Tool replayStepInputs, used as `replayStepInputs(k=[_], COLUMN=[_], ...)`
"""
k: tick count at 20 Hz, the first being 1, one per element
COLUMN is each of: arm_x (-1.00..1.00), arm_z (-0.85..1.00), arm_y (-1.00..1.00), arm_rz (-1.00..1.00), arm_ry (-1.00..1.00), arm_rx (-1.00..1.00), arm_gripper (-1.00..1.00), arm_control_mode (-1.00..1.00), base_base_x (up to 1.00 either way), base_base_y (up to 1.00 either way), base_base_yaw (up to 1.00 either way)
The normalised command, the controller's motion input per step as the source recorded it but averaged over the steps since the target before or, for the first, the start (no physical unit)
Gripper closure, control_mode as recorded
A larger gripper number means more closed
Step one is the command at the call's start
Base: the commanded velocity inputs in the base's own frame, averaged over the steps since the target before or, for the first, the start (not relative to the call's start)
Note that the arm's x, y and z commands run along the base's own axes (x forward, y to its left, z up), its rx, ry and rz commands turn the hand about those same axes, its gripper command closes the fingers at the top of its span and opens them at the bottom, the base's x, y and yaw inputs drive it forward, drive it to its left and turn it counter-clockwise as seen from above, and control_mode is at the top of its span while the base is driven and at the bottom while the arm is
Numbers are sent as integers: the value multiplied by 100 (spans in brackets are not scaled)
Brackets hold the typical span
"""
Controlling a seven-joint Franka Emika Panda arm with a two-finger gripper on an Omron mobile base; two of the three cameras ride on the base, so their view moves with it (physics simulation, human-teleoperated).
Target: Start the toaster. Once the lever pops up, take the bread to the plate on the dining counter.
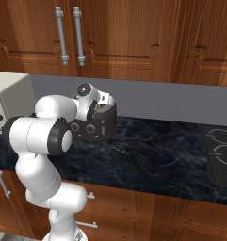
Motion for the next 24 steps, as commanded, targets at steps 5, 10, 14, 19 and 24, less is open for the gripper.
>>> replayStepInputs(k=[5, 10, 14, 19, 24], arm_x=[0, 0, 0, 0, 0], arm_z=[-5, -10, -9, -8, -6], arm_y=[0, 1, 3, 1, 0], arm_rz=[0, 0, 0, 0, 0], arm_ry=[4, 2, 0, 0, 0], arm_rx=[0, 0, 0, 0, 0], arm_gripper=[-100, -100, -100, -100, -100], arm_control_mode=[-100, -100, -100, -100, -100], base_base_x=[0, 0, 0, 0, 0], base_base_y=[0, 0, 0, 0, 0], base_base_yaw=[0, 0, 0, 0, 0])
